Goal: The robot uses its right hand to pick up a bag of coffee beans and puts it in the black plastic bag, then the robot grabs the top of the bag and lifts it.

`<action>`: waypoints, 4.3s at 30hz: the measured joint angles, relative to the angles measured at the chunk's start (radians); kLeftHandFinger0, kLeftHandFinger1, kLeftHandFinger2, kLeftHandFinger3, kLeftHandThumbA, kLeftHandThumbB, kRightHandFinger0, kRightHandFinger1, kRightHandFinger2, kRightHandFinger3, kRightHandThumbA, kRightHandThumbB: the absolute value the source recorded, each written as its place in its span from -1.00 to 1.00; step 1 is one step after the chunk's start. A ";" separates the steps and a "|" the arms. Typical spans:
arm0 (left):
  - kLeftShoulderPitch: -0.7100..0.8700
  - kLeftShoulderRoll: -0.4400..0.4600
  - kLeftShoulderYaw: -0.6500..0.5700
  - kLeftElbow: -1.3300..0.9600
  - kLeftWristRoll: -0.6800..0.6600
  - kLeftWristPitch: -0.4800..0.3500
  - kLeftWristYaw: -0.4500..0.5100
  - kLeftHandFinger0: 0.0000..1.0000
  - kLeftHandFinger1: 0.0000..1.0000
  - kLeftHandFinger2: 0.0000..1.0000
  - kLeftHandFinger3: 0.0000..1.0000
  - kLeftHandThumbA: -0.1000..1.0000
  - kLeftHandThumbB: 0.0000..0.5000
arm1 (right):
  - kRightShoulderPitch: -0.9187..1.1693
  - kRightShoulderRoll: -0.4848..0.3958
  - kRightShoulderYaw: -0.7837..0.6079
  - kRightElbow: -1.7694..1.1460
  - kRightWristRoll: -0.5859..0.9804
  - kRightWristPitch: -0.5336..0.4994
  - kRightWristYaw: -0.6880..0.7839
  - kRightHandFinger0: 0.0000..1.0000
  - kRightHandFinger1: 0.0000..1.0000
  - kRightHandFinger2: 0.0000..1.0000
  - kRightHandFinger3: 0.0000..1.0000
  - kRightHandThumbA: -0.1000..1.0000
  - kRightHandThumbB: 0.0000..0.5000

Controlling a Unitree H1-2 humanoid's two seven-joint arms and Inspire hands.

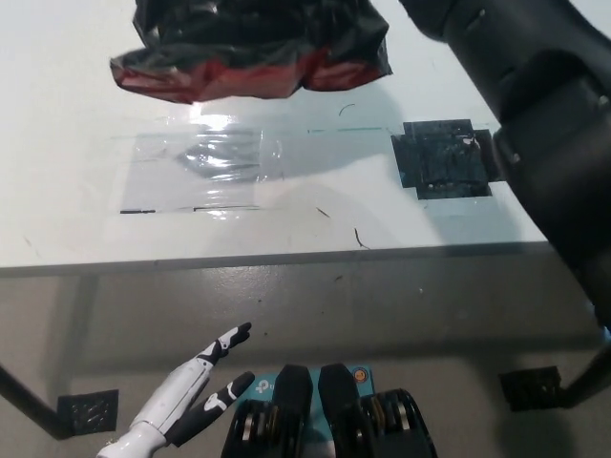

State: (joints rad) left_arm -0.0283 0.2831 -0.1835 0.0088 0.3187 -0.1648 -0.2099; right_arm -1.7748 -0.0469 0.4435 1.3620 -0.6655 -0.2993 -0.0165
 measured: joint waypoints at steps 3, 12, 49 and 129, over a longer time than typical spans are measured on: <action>0.001 0.000 -0.001 0.000 0.000 0.000 -0.001 1.00 1.00 1.00 1.00 1.00 -0.13 | -0.020 0.000 -0.007 0.000 0.007 0.000 0.000 -1.00 -0.31 0.51 0.65 -1.00 -0.34; 0.002 0.000 -0.008 -0.001 0.005 0.008 -0.009 1.00 1.00 1.00 1.00 1.00 -0.12 | -0.038 -0.001 -0.017 0.004 0.020 0.001 0.000 -1.00 -0.34 0.49 0.54 -1.00 -0.29; 0.027 0.000 -0.057 -0.039 0.105 0.030 -0.012 1.00 1.00 1.00 1.00 1.00 -0.30 | -0.023 0.134 -0.034 0.041 0.039 0.049 -0.049 -1.00 -0.46 0.44 0.42 -1.00 -0.25; -0.012 0.003 -0.074 -0.009 0.130 0.067 -0.034 1.00 1.00 1.00 1.00 1.00 -0.28 | 0.054 -0.175 -0.625 -0.401 0.547 0.572 0.840 1.00 1.00 1.00 1.00 1.00 0.57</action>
State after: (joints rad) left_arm -0.0398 0.2863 -0.2572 0.0003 0.4485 -0.0976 -0.2438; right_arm -1.7205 -0.2223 -0.1819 0.9606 -0.1189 0.2730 0.8238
